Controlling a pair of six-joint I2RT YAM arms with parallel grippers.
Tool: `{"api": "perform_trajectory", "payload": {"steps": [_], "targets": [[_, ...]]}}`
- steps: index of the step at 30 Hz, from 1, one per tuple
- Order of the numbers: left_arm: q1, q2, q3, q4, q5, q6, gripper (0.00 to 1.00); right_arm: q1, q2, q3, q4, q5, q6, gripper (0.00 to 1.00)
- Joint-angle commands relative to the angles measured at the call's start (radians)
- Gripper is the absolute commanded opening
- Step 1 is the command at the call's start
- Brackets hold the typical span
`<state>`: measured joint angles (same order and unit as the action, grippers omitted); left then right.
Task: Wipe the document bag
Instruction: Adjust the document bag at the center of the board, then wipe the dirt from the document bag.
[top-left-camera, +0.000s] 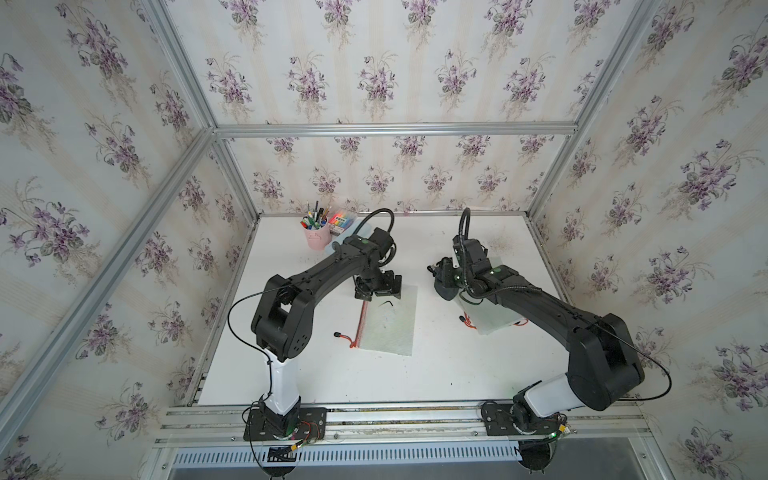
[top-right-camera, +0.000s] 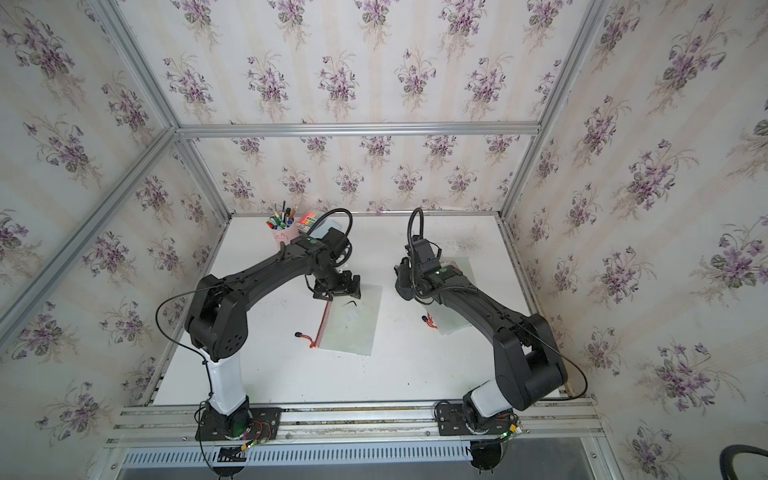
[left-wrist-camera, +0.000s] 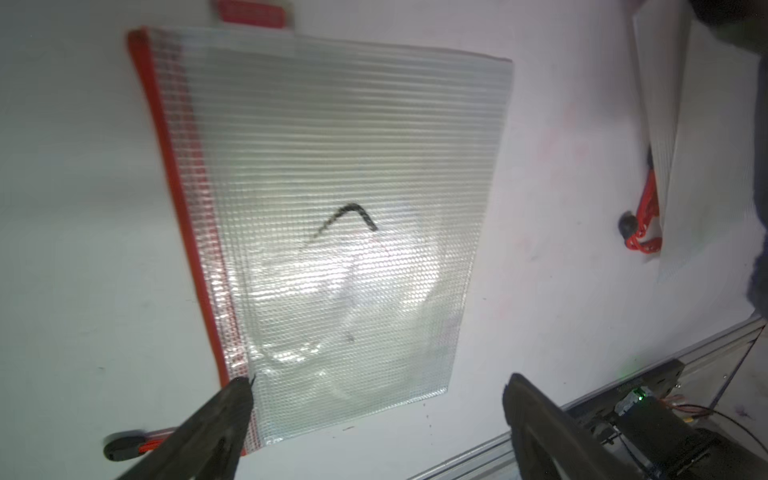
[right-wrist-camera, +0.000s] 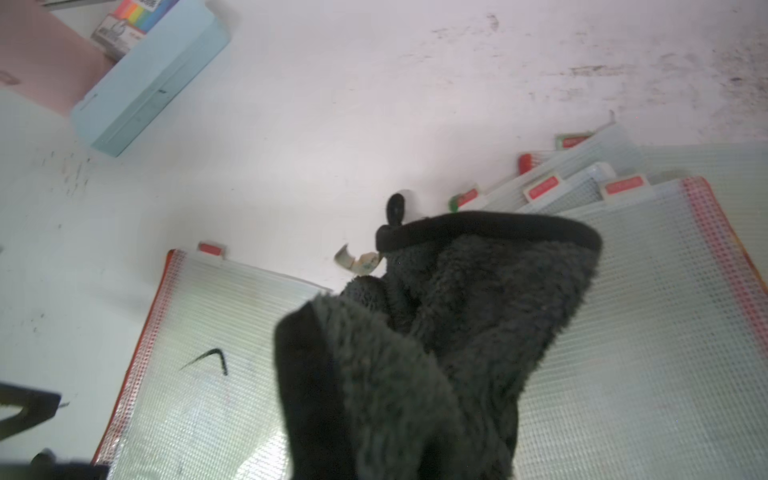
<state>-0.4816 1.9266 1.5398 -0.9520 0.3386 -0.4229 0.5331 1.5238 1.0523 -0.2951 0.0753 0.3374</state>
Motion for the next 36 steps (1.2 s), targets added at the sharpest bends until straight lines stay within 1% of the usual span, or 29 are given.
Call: {"api": "perform_trajectory", "payload": {"steps": [1,3,5,8,10,13,18,24,28,33,36], "targets": [[0.063,-0.017,-0.089,0.081,0.084,0.03,0.9,0.095,0.072,0.04,0.02,0.008,0.009,0.27],[0.102,-0.027,-0.16,0.128,0.105,0.027,0.87,0.147,0.138,0.076,0.02,0.01,0.018,0.27],[0.117,-0.039,-0.217,0.16,0.105,0.028,0.85,0.185,0.189,0.101,0.031,0.014,0.03,0.27],[0.123,-0.038,-0.283,0.208,0.108,0.033,0.83,0.217,0.268,0.132,0.053,-0.008,0.044,0.27],[0.124,-0.027,-0.312,0.237,0.123,0.037,0.81,0.221,0.331,0.154,0.039,-0.015,0.053,0.27],[0.128,-0.027,-0.373,0.33,0.201,0.042,0.8,0.221,0.397,0.149,0.042,-0.037,0.058,0.26],[0.14,-0.05,-0.436,0.43,0.325,0.051,0.78,0.22,0.437,0.126,0.058,-0.043,0.059,0.26],[0.169,-0.076,-0.447,0.545,0.479,0.03,0.77,0.22,0.466,0.125,0.077,-0.063,0.082,0.26],[0.201,-0.078,-0.431,0.561,0.503,0.024,0.77,0.219,0.468,0.125,0.077,-0.056,0.089,0.26],[0.281,-0.089,-0.451,0.614,0.525,0.003,0.78,0.219,0.466,0.125,0.075,-0.05,0.093,0.26],[0.294,-0.044,-0.407,0.613,0.559,0.008,0.78,0.219,0.471,0.125,0.078,-0.06,0.098,0.26]]}}
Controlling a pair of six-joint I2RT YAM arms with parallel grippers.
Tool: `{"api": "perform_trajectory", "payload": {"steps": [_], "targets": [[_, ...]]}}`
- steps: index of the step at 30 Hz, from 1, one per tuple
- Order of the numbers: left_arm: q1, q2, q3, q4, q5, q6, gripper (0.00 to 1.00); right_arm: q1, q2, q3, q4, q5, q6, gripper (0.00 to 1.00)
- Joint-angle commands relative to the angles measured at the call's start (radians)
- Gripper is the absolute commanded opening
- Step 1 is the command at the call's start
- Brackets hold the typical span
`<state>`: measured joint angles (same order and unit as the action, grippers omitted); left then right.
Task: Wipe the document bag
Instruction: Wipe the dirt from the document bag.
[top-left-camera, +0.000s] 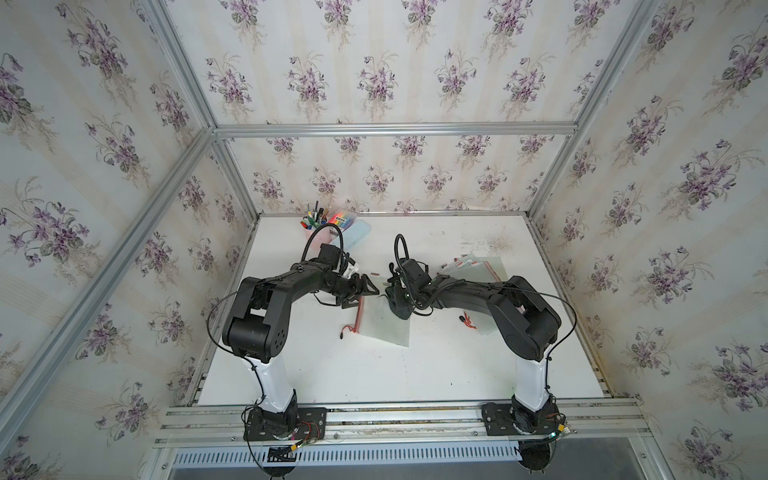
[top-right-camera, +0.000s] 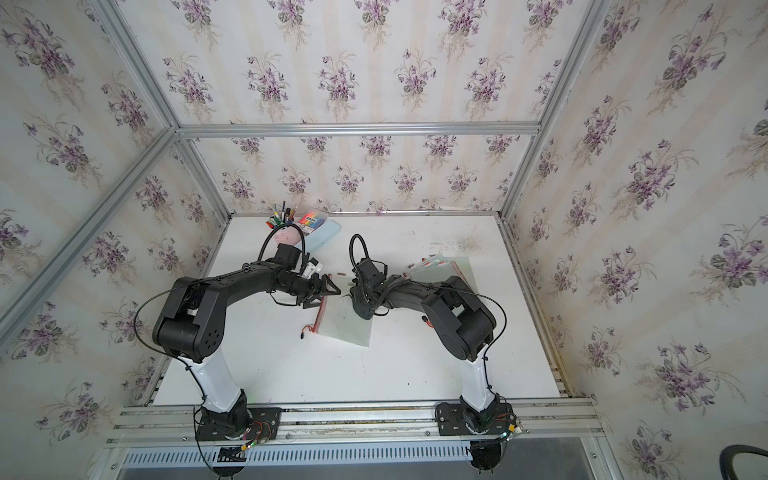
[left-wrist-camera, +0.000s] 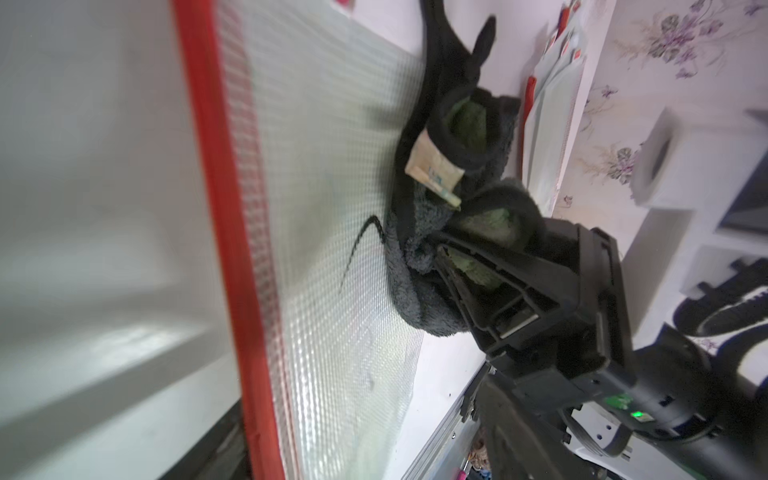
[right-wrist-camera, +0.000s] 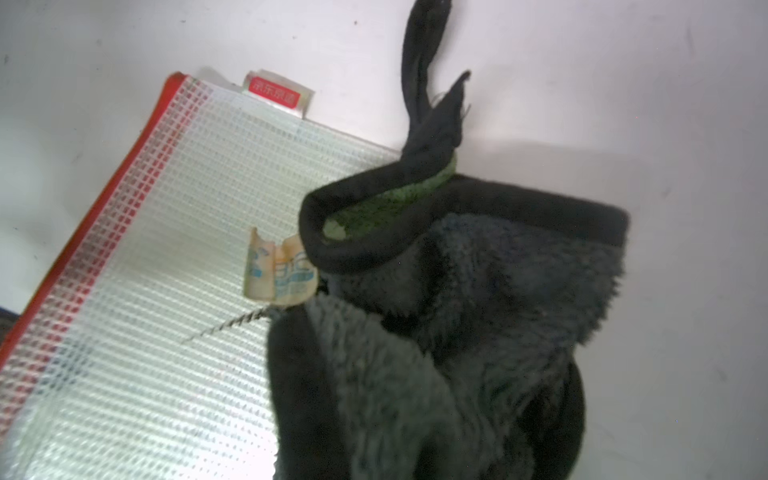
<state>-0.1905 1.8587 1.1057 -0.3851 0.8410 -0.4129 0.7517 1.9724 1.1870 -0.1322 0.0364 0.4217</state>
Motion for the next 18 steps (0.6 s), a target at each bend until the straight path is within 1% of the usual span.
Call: {"api": "perform_trajectory", "payload": {"steps": [1,3,5,8,9,11,12,13,15,17,18], "targets": [[0.002,0.041,0.044,0.046,0.074,-0.004,0.78,0.0,0.026,-0.008,-0.085,-0.024,0.014,0.26],[0.002,0.065,0.07,0.05,0.108,-0.013,0.77,0.0,0.03,-0.005,-0.085,-0.029,0.017,0.26],[0.0,0.057,0.064,0.051,0.121,-0.005,0.7,0.0,0.03,-0.008,-0.088,-0.024,0.02,0.26],[-0.001,0.023,0.027,0.028,0.118,0.019,0.59,-0.008,0.027,-0.022,-0.079,-0.037,0.038,0.26],[-0.001,0.01,0.006,0.018,0.118,0.022,0.57,-0.01,0.028,-0.026,-0.077,-0.042,0.043,0.26],[-0.001,-0.012,-0.039,0.005,0.115,0.028,0.56,-0.014,0.028,-0.027,-0.073,-0.043,0.045,0.26],[-0.001,-0.026,-0.066,0.001,0.103,0.028,0.56,-0.015,0.029,-0.025,-0.073,-0.044,0.046,0.26],[-0.001,-0.038,-0.088,-0.002,0.093,0.028,0.52,-0.017,0.03,-0.022,-0.076,-0.046,0.046,0.27],[-0.001,-0.06,-0.12,-0.029,0.048,0.035,0.49,-0.018,0.035,-0.01,-0.083,-0.044,0.04,0.27],[-0.004,-0.066,-0.132,-0.05,0.008,0.046,0.43,-0.02,0.038,0.003,-0.095,-0.038,0.028,0.27],[-0.008,-0.06,-0.132,-0.055,-0.013,0.046,0.39,-0.023,0.039,0.008,-0.098,-0.036,0.022,0.27]]}}
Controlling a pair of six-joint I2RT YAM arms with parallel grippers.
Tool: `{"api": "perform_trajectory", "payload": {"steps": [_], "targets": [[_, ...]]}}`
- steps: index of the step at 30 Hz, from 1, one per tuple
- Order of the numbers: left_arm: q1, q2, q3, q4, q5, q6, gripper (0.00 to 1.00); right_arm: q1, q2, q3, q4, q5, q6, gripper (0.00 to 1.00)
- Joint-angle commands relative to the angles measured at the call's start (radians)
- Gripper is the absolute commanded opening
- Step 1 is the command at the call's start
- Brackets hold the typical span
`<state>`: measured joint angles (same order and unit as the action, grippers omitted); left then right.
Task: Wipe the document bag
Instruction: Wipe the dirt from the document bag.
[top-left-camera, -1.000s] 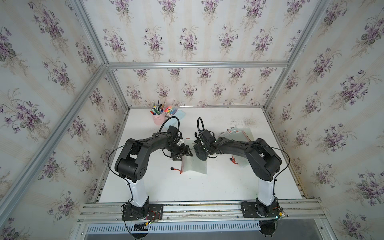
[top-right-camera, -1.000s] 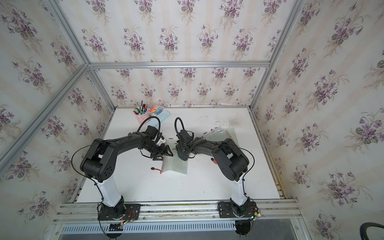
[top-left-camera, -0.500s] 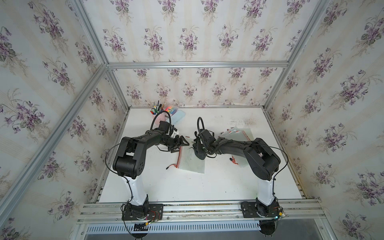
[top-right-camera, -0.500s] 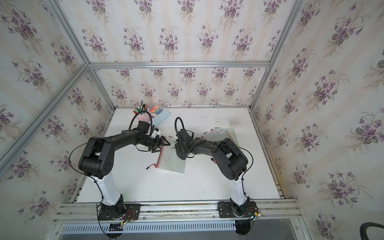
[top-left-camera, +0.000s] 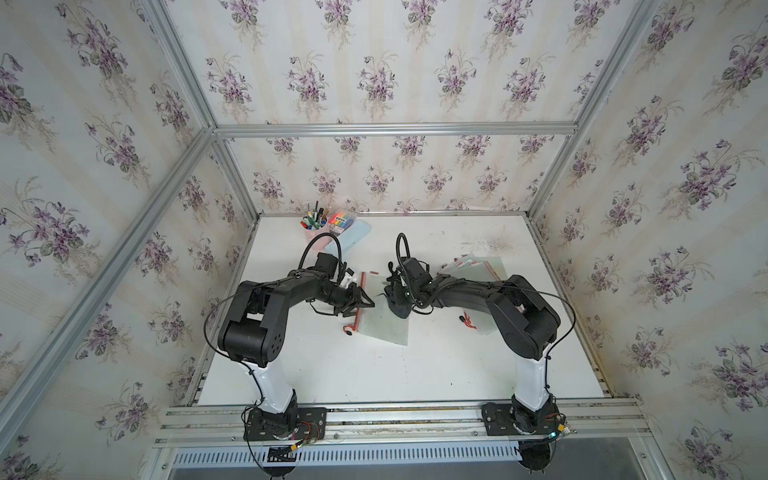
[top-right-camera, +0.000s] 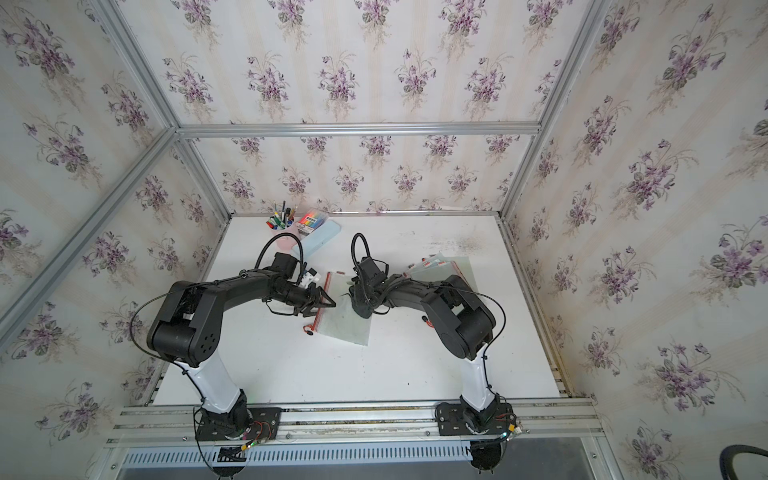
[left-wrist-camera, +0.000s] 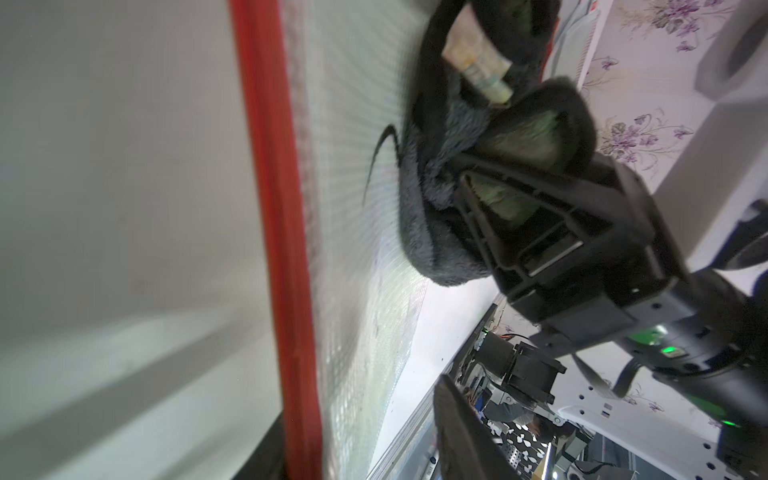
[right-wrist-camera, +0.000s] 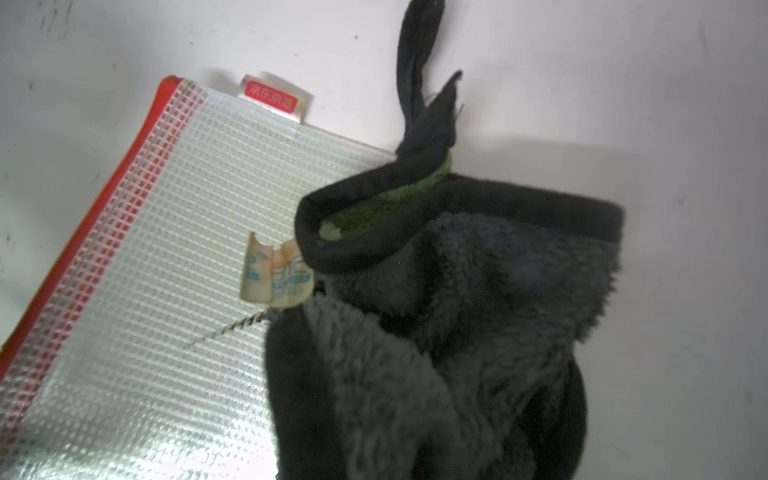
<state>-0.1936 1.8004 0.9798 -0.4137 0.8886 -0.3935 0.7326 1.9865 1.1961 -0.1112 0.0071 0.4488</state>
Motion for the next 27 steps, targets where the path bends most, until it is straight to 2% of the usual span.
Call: {"api": "perform_trajectory", "payload": {"steps": [1,5,9,10,14,18,21,25,27], "targets": [[-0.008,0.008,0.001,-0.038,-0.082,0.029,0.33,-0.007,0.027,0.001,-0.124,-0.007,-0.009,0.27],[-0.029,0.046,0.032,-0.051,-0.12,0.027,0.14,-0.009,0.013,0.019,-0.163,0.027,-0.037,0.27],[-0.049,0.074,0.049,-0.05,-0.14,0.015,0.02,0.09,-0.024,0.085,-0.239,0.206,-0.137,0.27],[-0.055,0.081,0.053,-0.047,-0.142,0.009,0.01,0.11,-0.021,0.103,-0.248,0.208,-0.148,0.27],[-0.074,0.11,0.056,-0.027,-0.143,-0.022,0.0,0.13,0.011,0.122,-0.176,0.083,-0.102,0.27],[-0.084,0.117,0.041,0.01,-0.135,-0.062,0.0,0.13,0.108,0.198,-0.221,0.118,-0.092,0.27],[-0.086,0.116,0.03,0.02,-0.14,-0.085,0.0,0.093,0.139,0.175,-0.229,0.142,-0.097,0.27],[-0.086,0.109,-0.001,0.047,-0.155,-0.115,0.0,-0.017,0.092,0.105,-0.255,0.184,-0.088,0.26],[-0.091,0.115,-0.018,0.086,-0.147,-0.144,0.0,-0.031,0.065,0.097,-0.248,0.188,-0.116,0.26]]}}
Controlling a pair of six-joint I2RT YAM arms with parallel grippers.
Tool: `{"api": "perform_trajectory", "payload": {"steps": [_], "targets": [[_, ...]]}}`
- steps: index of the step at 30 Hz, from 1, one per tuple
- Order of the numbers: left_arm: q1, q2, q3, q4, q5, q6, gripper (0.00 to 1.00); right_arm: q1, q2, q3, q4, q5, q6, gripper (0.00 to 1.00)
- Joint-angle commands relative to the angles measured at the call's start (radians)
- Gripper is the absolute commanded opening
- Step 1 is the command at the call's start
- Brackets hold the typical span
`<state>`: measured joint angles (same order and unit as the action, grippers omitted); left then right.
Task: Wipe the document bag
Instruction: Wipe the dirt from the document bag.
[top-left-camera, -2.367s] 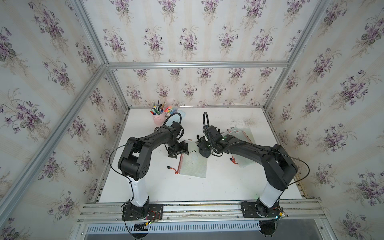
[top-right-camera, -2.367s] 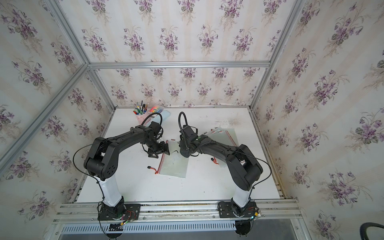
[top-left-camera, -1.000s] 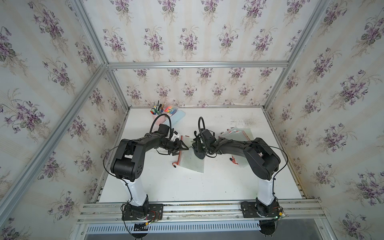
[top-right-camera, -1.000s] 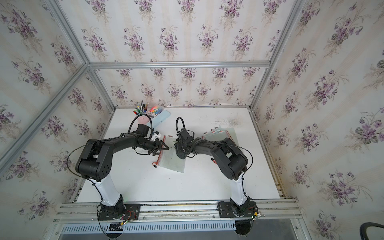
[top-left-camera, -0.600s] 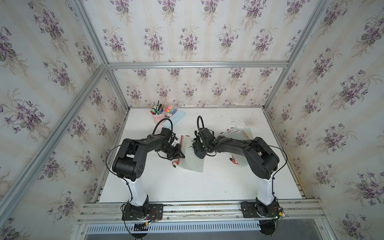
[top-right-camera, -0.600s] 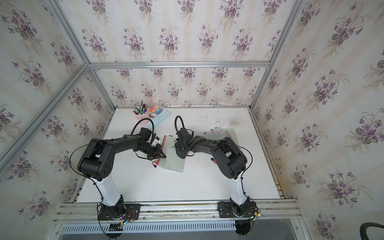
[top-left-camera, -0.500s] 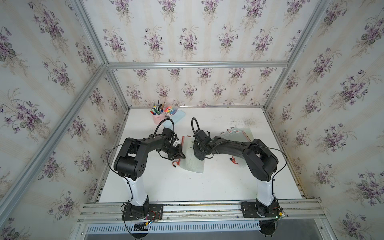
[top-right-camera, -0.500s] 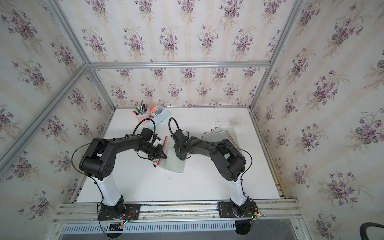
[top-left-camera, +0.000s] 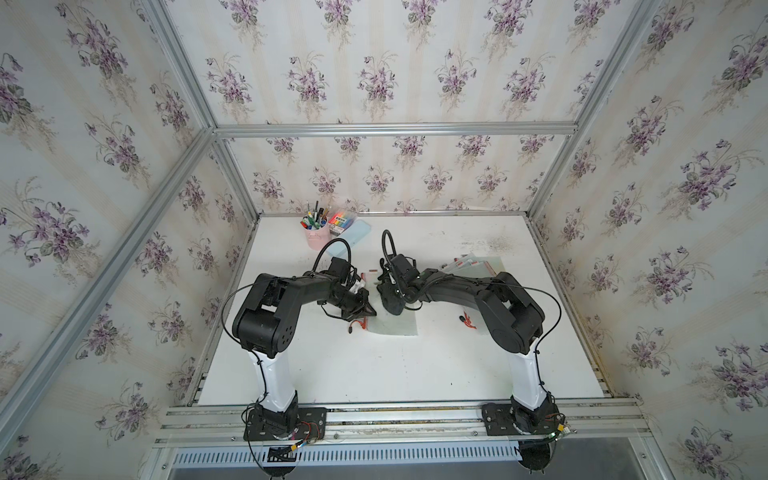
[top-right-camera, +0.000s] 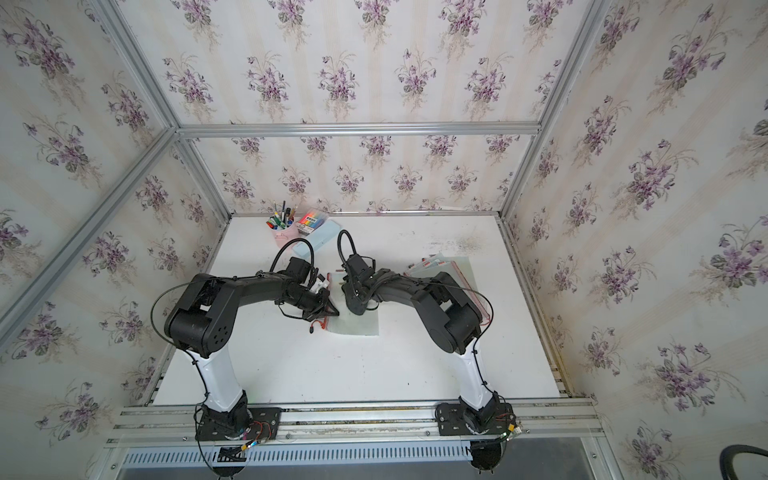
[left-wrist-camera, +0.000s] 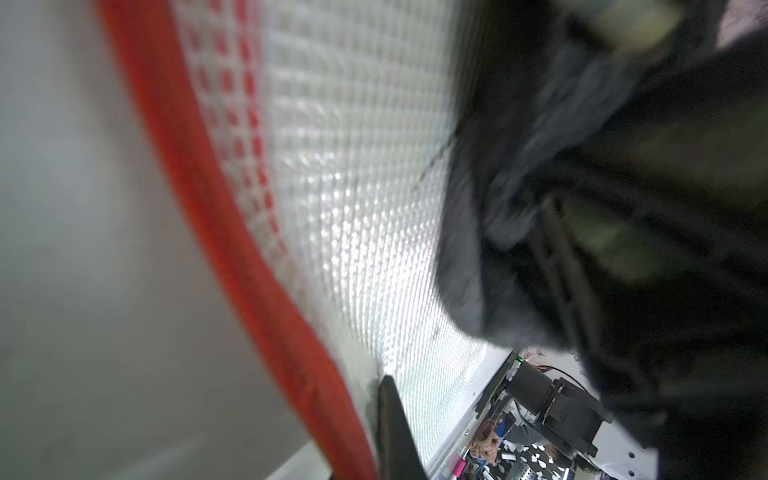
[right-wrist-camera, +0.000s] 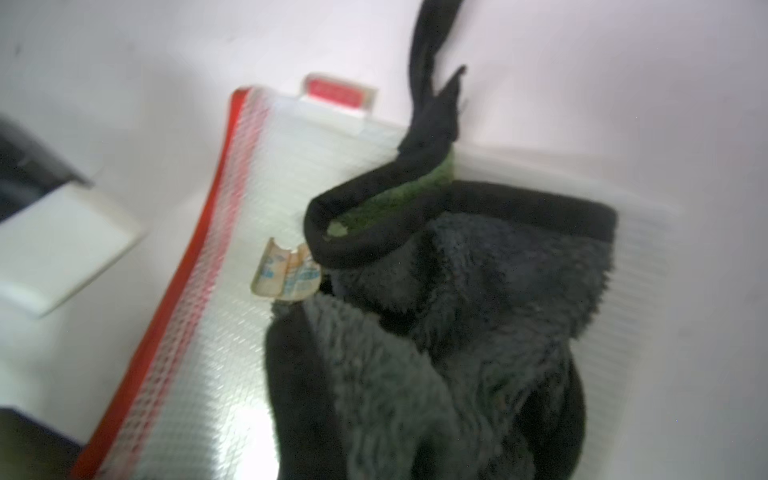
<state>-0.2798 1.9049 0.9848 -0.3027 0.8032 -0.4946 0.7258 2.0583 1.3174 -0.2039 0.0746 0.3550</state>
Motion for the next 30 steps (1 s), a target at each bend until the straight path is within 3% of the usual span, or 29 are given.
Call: {"api": "perform_trajectory", "payload": {"steps": [1,8,18,20,26,30], "targets": [[-0.008,0.014,-0.024,-0.013,-0.058,-0.051,0.0,-0.014,-0.008,-0.009,-0.154,0.105,-0.039,0.26],[-0.032,0.055,0.01,0.015,-0.046,-0.073,0.0,0.171,0.079,0.184,-0.21,0.003,-0.083,0.27],[-0.035,0.044,-0.012,0.037,-0.051,-0.082,0.0,-0.075,0.075,0.07,-0.19,0.103,-0.03,0.27],[-0.035,0.046,-0.016,0.04,-0.051,-0.082,0.0,-0.06,0.076,0.093,-0.196,0.09,-0.034,0.27],[-0.035,0.054,-0.01,0.036,-0.054,-0.075,0.0,0.122,0.111,0.202,-0.197,-0.008,-0.054,0.28],[-0.035,0.041,-0.01,0.04,-0.059,-0.075,0.0,0.094,0.141,0.197,-0.227,0.037,-0.046,0.29]]}}
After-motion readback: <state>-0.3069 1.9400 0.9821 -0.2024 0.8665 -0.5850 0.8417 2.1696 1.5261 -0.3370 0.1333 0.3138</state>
